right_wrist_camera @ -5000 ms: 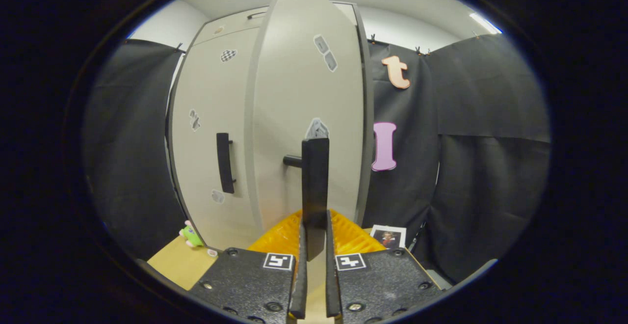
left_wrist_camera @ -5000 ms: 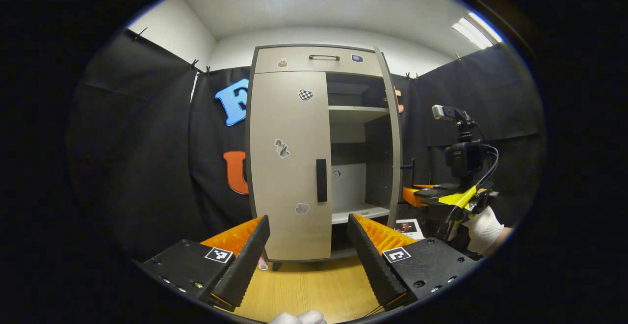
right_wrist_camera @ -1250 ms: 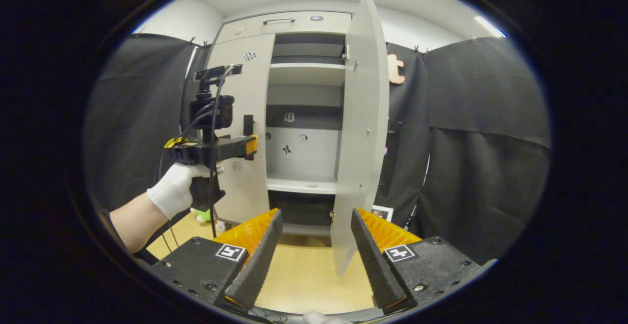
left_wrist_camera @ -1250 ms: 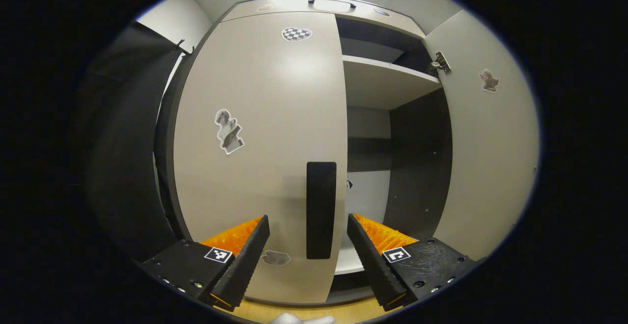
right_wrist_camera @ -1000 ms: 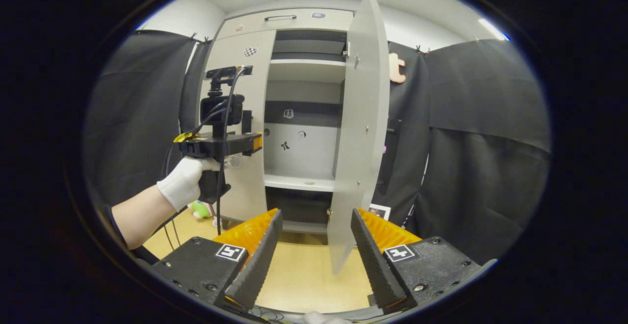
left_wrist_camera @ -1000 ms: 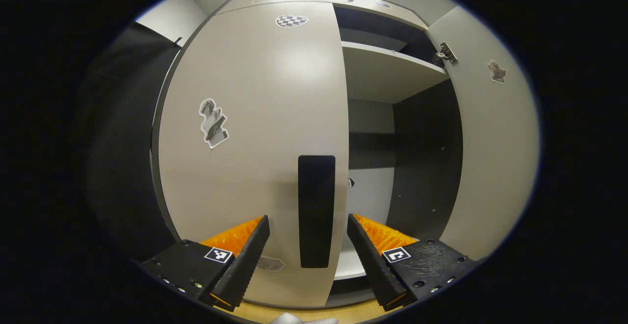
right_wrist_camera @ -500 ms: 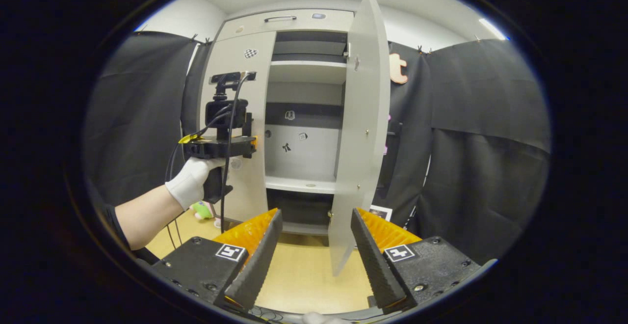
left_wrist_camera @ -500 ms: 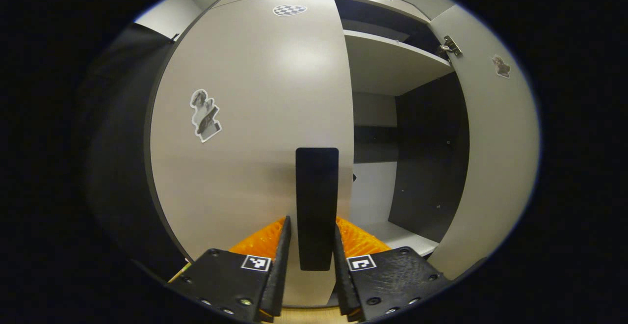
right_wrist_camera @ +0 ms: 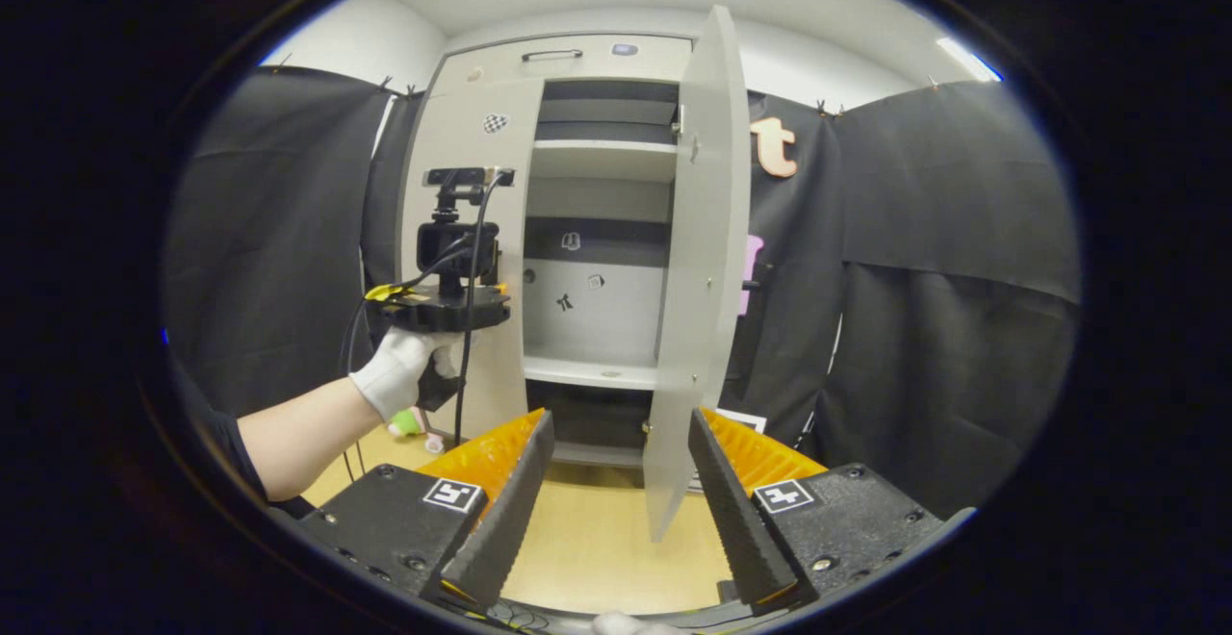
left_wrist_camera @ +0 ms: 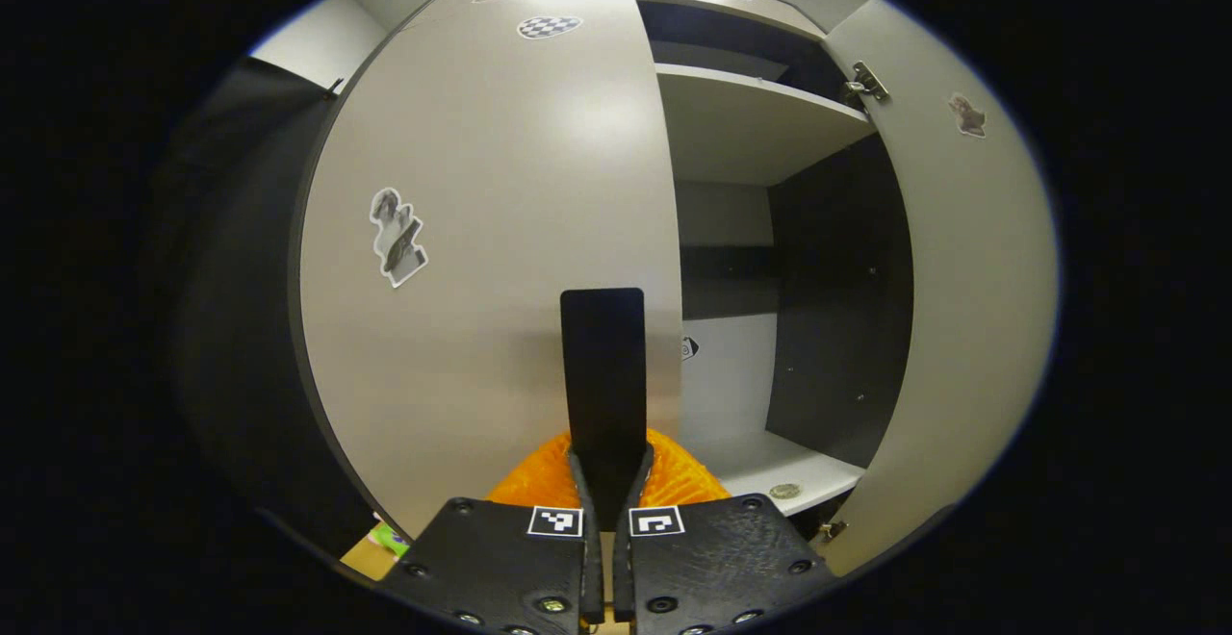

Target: Open the right door of the double-door shoe cabinet with the right hand, and open the left door with the left hand.

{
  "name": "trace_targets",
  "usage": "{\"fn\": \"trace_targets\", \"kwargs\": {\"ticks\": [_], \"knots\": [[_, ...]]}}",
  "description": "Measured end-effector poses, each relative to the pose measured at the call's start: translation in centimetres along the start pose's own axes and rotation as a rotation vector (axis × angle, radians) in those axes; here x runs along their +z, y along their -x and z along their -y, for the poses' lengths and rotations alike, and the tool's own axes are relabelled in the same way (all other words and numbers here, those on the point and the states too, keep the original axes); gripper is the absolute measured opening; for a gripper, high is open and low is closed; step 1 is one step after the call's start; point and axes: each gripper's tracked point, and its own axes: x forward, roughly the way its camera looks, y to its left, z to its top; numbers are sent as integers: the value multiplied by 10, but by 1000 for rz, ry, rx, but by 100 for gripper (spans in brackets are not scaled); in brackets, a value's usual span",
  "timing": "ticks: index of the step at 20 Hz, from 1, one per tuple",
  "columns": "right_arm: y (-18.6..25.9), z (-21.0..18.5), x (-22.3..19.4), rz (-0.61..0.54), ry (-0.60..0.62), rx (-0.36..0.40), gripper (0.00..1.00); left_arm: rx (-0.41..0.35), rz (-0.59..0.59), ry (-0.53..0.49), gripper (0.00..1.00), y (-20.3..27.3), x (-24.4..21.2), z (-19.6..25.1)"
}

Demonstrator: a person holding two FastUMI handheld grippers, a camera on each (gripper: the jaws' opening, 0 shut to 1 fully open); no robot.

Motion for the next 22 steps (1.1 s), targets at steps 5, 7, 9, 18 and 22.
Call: {"fn": "trace_targets", "kwargs": {"ticks": [5,7,9,18,22], "knots": [[5,-6,-2,4,-16,14,87,-43,14,7,4,19,3,1],[9,-12,-7,-1,-18,27,88,-61,16,16,4,27,4,0],[13,-17,-10,-1,-17,39,88,-71,21,20,4,36,5,-1],[17,-26,-14,-2,-34,92,88,-89,28,20,3,89,4,-26],[18,-41,-22,-10,-39,129,88,-87,29,17,3,109,1,-42]]}}
